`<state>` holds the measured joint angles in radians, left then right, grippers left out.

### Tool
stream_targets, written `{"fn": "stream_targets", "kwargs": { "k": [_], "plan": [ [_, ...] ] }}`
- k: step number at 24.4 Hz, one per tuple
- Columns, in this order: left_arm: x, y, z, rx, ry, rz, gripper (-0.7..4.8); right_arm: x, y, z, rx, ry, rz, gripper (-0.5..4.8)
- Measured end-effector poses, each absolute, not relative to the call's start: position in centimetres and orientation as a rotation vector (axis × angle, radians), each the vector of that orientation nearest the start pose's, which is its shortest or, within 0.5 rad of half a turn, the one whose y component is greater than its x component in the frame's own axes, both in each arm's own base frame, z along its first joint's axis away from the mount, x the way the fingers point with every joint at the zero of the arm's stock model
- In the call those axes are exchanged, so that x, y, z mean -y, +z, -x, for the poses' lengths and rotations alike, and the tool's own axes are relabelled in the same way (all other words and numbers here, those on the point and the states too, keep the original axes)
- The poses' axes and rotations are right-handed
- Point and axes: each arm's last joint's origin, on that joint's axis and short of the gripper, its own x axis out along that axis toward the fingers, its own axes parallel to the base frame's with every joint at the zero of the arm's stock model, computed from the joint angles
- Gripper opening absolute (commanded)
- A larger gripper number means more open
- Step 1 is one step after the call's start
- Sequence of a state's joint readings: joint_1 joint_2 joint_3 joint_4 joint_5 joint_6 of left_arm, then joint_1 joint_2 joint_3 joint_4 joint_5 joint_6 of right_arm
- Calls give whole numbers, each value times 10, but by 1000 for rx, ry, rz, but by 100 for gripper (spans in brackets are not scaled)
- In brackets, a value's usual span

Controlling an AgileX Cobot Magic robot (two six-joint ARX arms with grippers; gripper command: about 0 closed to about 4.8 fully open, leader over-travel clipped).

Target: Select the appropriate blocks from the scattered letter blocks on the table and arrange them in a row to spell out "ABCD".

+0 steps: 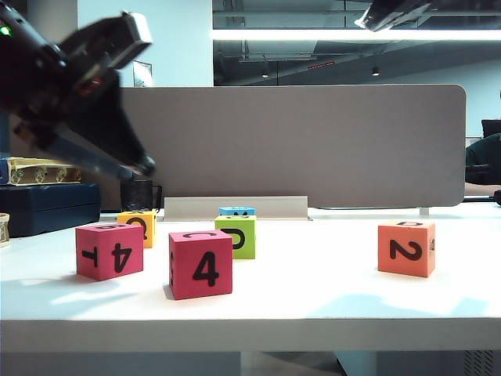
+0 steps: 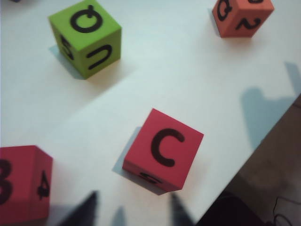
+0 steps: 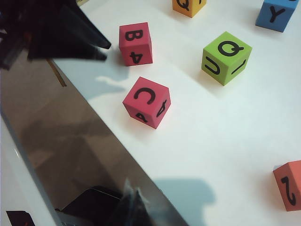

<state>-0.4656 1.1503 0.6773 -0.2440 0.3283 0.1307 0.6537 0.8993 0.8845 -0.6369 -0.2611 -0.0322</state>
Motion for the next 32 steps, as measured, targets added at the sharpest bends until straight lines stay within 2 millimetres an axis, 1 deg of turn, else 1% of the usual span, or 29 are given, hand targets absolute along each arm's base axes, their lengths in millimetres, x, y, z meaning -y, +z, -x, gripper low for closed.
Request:
{"fn": "stream_targets", "kwargs": {
  "k": [1, 2, 5, 6, 7, 8, 13, 19, 26, 32],
  "plan": [
    [114, 221, -202, -692, -808, -183, 374, -114, 308, -137, -648, 892, 160, -1],
    [115, 218, -204, -703, -806, -189, 406, -114, 308, -137, -648, 892, 160, -1],
    [119, 207, -209, -738, -807, -199, 414, -114, 308, -137, -648, 892, 161, -1],
    [122, 200, -214, -772, -805, -204, 429, -114, 308, -137, -648, 893, 160, -1],
    [122, 198, -216, -784, -807, -210, 479, -114, 308, -137, -648, 893, 160, -1],
    [123, 192, -218, -800, -816, -226, 479, -114, 308, -137, -648, 892, 161, -1],
    [128, 184, -222, -815, -843, -271, 479, -114, 308, -136, -647, 893, 161, -1],
    [130, 186, -224, -767, -881, -270, 479, -114, 308, -137, -647, 892, 160, -1],
    [131, 183, -226, -765, -900, -282, 479, -115, 307, -138, -656, 891, 162, -1],
    [134, 191, -230, -722, -919, -295, 479, -115, 307, -138, -657, 892, 162, -1]
  ]
}}
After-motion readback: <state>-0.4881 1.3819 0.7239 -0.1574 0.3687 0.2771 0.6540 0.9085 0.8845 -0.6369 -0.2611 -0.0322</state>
